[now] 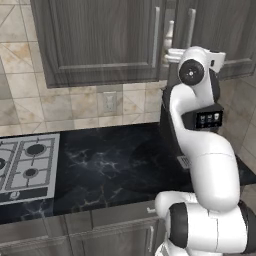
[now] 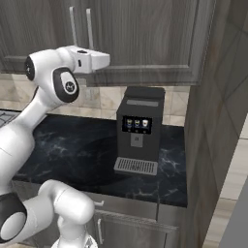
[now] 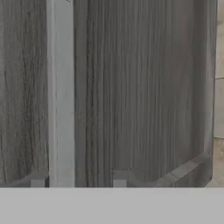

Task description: Open the cabinet directly in front. Then move the liquor and the mug to the dining counter with the jar on it.

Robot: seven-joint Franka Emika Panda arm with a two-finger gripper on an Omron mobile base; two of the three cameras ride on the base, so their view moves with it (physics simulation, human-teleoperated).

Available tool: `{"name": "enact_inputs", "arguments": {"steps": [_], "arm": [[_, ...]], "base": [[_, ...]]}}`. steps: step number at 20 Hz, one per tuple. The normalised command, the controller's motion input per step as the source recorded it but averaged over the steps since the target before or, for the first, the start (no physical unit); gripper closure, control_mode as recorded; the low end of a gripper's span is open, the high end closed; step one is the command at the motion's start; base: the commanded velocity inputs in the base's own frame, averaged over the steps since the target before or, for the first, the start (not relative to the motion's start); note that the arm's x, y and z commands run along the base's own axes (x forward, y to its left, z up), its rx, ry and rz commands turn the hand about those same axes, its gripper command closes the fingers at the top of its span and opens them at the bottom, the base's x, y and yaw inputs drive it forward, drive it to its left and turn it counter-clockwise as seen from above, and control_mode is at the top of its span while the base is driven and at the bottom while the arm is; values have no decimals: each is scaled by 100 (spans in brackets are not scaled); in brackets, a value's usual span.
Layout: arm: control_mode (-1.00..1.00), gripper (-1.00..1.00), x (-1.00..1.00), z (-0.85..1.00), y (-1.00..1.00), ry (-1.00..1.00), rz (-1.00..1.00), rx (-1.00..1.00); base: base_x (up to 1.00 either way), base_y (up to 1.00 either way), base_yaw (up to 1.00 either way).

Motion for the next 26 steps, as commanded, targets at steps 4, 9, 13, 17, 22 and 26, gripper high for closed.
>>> {"name": "enact_inputs", "arguments": {"steps": [4,9,13,17,22,26], "arm": [[-100,100,-20,0,-55,0,-9,0],[-100,100,-24,0,-40,0,-2,1],[-100,100,-85,0,-100,-2,-12,8],[-100,100,-95,0,-100,-3,-14,10],[-100,100,-94,0,-100,-2,-15,11],[-100,100,-87,0,-100,-1,-15,10]], "base": [[0,0,0],[0,0,0],[0,0,0],[0,0,0],[0,0,0],[0,0,0]]}}
